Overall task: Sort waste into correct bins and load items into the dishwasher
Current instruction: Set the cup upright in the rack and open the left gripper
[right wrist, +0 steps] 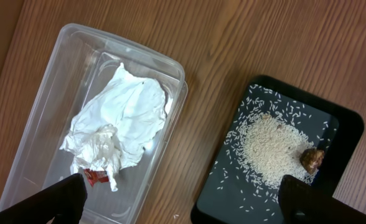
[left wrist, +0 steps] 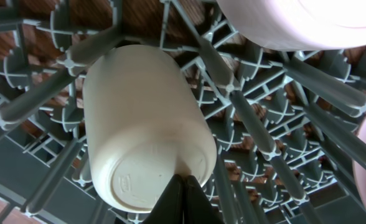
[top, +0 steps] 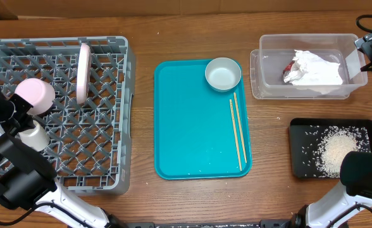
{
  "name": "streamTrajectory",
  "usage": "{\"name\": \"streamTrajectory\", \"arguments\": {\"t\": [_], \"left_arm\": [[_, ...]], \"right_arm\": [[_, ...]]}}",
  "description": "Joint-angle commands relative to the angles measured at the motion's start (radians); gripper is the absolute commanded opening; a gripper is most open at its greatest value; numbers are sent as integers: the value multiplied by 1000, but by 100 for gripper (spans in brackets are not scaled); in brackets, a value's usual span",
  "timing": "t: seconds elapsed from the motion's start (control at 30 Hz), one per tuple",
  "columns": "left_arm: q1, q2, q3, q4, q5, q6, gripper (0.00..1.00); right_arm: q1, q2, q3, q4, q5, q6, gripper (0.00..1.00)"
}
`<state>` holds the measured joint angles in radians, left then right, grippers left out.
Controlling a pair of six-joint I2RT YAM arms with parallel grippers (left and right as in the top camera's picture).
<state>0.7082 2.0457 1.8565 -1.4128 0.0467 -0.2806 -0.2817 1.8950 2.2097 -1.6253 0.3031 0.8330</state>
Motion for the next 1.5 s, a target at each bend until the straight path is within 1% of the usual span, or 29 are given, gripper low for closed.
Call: {"name": "streamTrajectory", "arguments": {"t": [0.0, 0.13, 0.33, 0.4, 0.43, 0.47, 0.63, 0.7, 0.8, 1.03, 1.23, 1.37, 1.47], "left_arm": [[13, 10, -23, -8, -113, -54, 4], [23, 6, 51, -61, -148, -97, 4], [61, 6, 211, -173, -205, -170, 4], [76, 6, 231, -184, -193, -170, 4], [85, 6, 233, -183, -158, -168, 4], [90, 6, 233, -183, -126, -159, 4], [75, 6, 232, -146, 48, -21, 4], [49, 6, 219, -112, 50, 5, 4], [31, 8, 183, -77, 50, 12, 4], [24, 8, 50, 1, 6, 11, 4], [25, 7, 29, 5, -39, 6, 4], [34, 7, 33, -30, -190, -130, 4], [51, 6, 39, -47, -205, -152, 4]], "right_arm": [[-3, -16, 8, 0, 10, -3, 100], [-3, -16, 8, 0, 10, -3, 100], [-3, -16, 8, 0, 10, -3, 100], [-3, -16, 8, 0, 10, -3, 100], [-3, -16, 8, 0, 10, -3, 100], [-3, -16, 8, 0, 10, -3, 100], [-3, -16, 8, 0, 10, -3, 100], [-3, -16, 8, 0, 10, -3, 100], [-3, -16, 8, 0, 10, -3, 100], [-3, -16, 8, 0, 10, -3, 100], [-3, -16, 8, 0, 10, -3, 100], [-3, -16, 8, 0, 10, -3, 100], [-3, -16, 8, 0, 10, -3, 100]]}}
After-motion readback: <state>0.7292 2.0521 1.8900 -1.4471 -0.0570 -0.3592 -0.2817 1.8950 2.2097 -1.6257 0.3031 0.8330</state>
